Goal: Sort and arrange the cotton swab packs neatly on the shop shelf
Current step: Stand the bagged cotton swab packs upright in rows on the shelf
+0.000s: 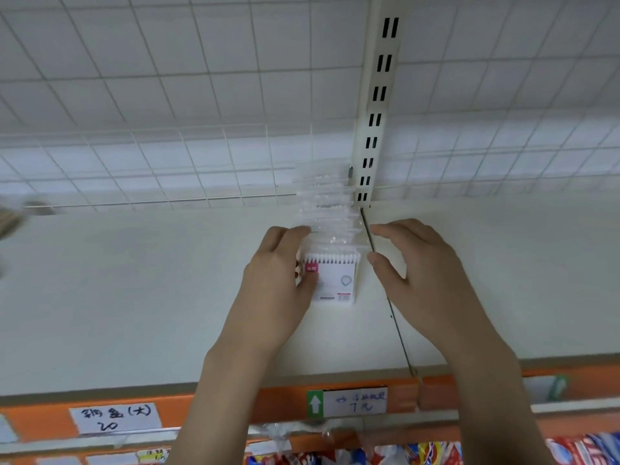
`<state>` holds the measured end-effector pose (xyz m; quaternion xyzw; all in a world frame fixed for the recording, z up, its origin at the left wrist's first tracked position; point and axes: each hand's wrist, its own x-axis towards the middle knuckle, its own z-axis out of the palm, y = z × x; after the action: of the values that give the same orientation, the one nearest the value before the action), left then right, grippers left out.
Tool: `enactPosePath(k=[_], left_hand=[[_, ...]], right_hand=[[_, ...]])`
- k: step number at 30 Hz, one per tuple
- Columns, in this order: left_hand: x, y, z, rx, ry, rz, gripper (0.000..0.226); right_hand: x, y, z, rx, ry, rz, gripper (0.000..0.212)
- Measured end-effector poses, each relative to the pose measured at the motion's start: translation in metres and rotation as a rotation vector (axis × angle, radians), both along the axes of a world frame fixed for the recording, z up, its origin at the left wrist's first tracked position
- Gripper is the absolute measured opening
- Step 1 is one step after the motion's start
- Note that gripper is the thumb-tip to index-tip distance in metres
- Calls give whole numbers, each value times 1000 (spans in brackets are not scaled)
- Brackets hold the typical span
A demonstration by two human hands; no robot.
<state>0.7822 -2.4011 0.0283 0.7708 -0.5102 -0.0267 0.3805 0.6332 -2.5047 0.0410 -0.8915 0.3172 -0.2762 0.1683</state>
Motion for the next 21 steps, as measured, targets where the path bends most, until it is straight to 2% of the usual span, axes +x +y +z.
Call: enactPosePath(k=[3, 6, 16, 21], left_hand=[[5, 11, -1, 40, 0, 34, 66], [19, 31, 2, 72, -41, 79, 71], [96, 135, 19, 166, -225, 218, 42], [160, 214, 28, 206, -274, 302, 38]], right_hand=[[10, 10, 4, -15, -1, 21, 32], [26, 23, 6, -20, -12, 40, 32], [125, 104, 3, -29, 53, 147, 32], [198, 171, 3, -32, 85, 223, 33]])
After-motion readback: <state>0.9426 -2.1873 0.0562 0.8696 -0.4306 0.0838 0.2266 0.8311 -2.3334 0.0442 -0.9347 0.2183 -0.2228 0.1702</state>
